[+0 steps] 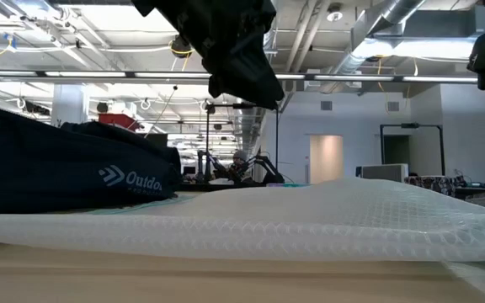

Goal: Unpack backpack
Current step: Put the pencil case into the zip bag

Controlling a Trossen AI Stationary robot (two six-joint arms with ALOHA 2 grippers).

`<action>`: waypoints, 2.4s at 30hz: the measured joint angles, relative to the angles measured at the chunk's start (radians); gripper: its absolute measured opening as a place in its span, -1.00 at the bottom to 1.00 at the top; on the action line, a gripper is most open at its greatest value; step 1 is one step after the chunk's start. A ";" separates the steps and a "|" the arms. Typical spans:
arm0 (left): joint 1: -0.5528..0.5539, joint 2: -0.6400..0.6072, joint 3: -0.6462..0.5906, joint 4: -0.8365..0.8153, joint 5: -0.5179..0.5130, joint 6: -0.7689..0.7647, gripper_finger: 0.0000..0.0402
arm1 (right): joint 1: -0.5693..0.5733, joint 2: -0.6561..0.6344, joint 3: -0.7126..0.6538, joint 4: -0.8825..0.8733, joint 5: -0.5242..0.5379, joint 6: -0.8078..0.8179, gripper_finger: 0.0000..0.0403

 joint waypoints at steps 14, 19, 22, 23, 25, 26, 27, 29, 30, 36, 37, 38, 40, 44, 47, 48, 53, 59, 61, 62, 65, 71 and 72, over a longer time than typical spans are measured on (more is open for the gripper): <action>0.000 0.000 0.000 0.006 0.001 0.000 -0.38 | 0.050 0.000 0.000 -0.060 -0.010 0.060 0.52; 0.000 0.000 0.000 0.004 0.001 0.000 -0.38 | 0.068 0.000 0.000 -0.077 -0.010 0.053 0.52; 0.000 0.000 0.000 0.003 0.002 0.000 -0.38 | 0.071 0.000 0.000 -0.071 -0.027 0.046 0.52; 0.000 0.000 0.000 0.003 0.002 0.000 -0.38 | 0.071 0.000 0.000 -0.068 -0.039 0.020 0.52; 0.000 0.000 0.000 0.005 0.001 0.000 -0.38 | 0.069 0.000 0.000 -0.051 -0.068 -0.052 0.52; 0.000 0.000 0.000 0.004 0.001 0.000 -0.38 | 0.068 0.000 0.000 -0.039 -0.077 -0.082 0.52; 0.000 0.000 0.000 0.003 0.001 0.000 -0.38 | 0.064 0.000 0.001 -0.034 -0.085 -0.107 0.52; 0.000 0.000 0.000 0.004 0.001 0.000 -0.38 | 0.054 0.000 0.001 -0.036 -0.099 -0.129 0.52; 0.000 0.000 0.000 0.005 0.002 0.000 -0.38 | 0.048 0.000 0.001 -0.039 -0.107 -0.132 0.52; 0.000 0.000 0.000 0.031 0.001 -0.001 -0.38 | 0.048 0.000 0.001 -0.070 -0.109 -0.031 0.52; 0.000 0.000 0.000 0.051 0.001 -0.001 -0.38 | 0.053 0.000 0.001 -0.069 -0.109 -0.009 0.52; 0.000 0.000 0.000 0.066 0.002 -0.001 -0.38 | 0.059 0.000 0.001 -0.069 -0.109 0.017 0.52; 0.000 0.000 0.000 0.080 0.005 -0.010 -0.38 | 0.077 0.000 -0.001 -0.069 -0.089 0.086 0.52; -0.001 0.003 0.000 0.084 0.084 -0.020 -0.38 | 0.131 0.001 -0.026 -0.050 0.015 0.247 0.52; -0.025 0.038 0.000 0.098 0.171 0.084 -0.38 | 0.135 0.002 -0.042 0.000 0.026 0.252 0.52; -0.034 0.050 -0.002 0.098 0.190 0.105 -0.38 | 0.130 0.002 -0.044 0.007 0.047 0.255 0.52; -0.056 0.129 0.001 0.262 0.193 0.166 -0.38 | 0.111 0.002 -0.044 0.028 0.100 0.259 0.52; -0.043 0.272 0.049 0.407 0.172 0.192 -0.38 | 0.096 0.003 -0.044 0.072 0.148 0.259 0.52; -0.034 0.337 0.092 0.400 0.169 0.223 -0.38 | 0.090 0.009 -0.044 0.072 0.155 0.259 0.52; -0.031 0.370 0.117 0.403 0.169 0.236 -0.38 | 0.087 0.011 -0.044 0.073 0.155 0.259 0.52; -0.025 0.463 0.216 0.399 0.162 0.272 -0.38 | 0.078 0.025 -0.043 0.076 0.157 0.259 0.52; -0.023 0.609 0.401 0.389 0.162 0.306 -0.38 | 0.053 0.109 -0.041 0.129 0.177 0.263 0.52; -0.022 0.629 0.425 0.392 0.162 0.307 -0.38 | 0.052 0.124 -0.040 0.147 0.198 0.263 0.52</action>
